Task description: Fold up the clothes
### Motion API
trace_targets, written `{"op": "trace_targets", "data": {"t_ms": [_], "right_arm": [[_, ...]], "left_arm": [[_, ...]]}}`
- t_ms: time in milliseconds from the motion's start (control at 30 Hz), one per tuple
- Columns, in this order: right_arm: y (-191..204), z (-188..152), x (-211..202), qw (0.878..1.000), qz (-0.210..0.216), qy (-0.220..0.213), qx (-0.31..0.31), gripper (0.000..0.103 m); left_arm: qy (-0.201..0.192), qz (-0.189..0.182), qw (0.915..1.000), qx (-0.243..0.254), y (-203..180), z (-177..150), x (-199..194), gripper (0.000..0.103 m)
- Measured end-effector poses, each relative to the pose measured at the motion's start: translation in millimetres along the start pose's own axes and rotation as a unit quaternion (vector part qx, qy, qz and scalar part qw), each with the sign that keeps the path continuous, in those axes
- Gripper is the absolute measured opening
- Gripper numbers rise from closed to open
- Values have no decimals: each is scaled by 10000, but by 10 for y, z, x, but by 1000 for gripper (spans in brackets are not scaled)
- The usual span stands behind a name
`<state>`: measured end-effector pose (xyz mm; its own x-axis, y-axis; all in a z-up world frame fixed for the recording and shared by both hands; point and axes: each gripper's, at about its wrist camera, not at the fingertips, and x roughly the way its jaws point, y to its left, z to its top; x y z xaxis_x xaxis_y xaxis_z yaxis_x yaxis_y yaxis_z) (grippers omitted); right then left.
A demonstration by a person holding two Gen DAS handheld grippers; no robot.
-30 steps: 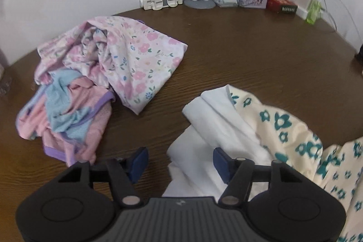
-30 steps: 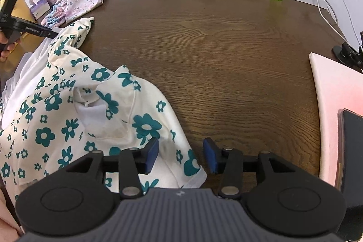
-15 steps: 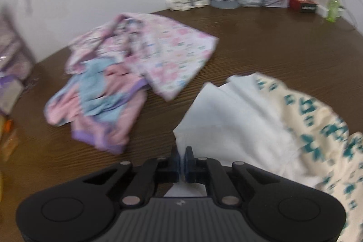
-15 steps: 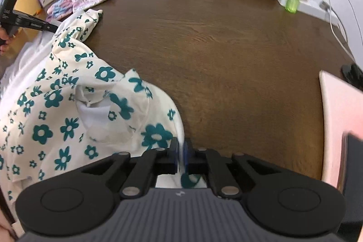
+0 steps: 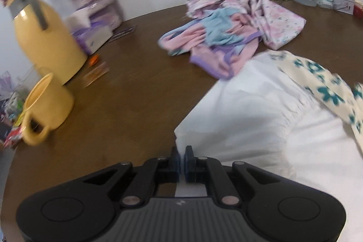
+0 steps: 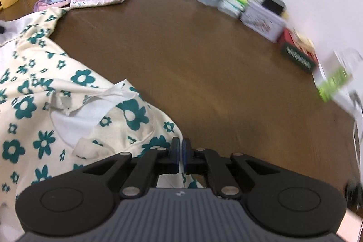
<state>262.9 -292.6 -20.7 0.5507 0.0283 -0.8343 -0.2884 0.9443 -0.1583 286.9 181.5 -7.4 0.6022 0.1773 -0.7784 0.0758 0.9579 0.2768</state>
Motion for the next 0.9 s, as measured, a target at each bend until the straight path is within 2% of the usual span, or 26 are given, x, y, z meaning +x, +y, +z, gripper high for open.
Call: {"op": "trace_targets", "data": {"t_ms": [67, 133, 200, 233, 333, 433, 533, 633, 667, 700, 733, 800, 900], "right_arm": [[33, 159, 108, 9999, -32, -44, -143, 3], [11, 217, 114, 9999, 17, -108, -80, 6], [-85, 177, -2, 9993, 161, -244, 227, 13], [-129, 152, -61, 9986, 220, -309, 360, 15], [-225, 32, -202, 9968, 338, -382, 614, 22], [-272, -108, -269, 9964, 396, -307, 685, 34], [-286, -197, -294, 9962, 456, -288, 681, 37], [-278, -247, -311, 9953, 624, -348, 655, 38], [-268, -245, -306, 9951, 667, -376, 627, 39], [-257, -238, -295, 9949, 710, -396, 596, 39], [-245, -232, -283, 9947, 750, -416, 563, 39], [-227, -218, -247, 9946, 795, -442, 499, 39], [-210, -193, -171, 9948, 803, -429, 456, 39]], "left_arm": [[-58, -119, 9999, -105, 48, -10, -94, 9], [-298, -345, 9986, -253, 78, 84, -219, 15], [-512, -661, 9957, -403, 74, 250, -291, 41], [-564, -818, 9940, -467, 43, 354, -291, 46], [-553, -1273, 9888, -554, -137, 695, -191, 49], [-331, -1574, 9858, -490, -408, 990, 15, 49], [-92, -1527, 9872, -455, -640, 1173, 210, 49], [119, -1448, 9879, -543, -735, 1255, 393, 47], [192, -1451, 9875, -591, -739, 1269, 452, 39], [262, -1489, 9865, -626, -741, 1272, 498, 13], [320, -1549, 9853, -651, -741, 1263, 529, 2], [259, -1510, 9863, -608, -748, 1224, 501, 1], [108, -1266, 9899, -622, -660, 1136, 350, 1]]}}
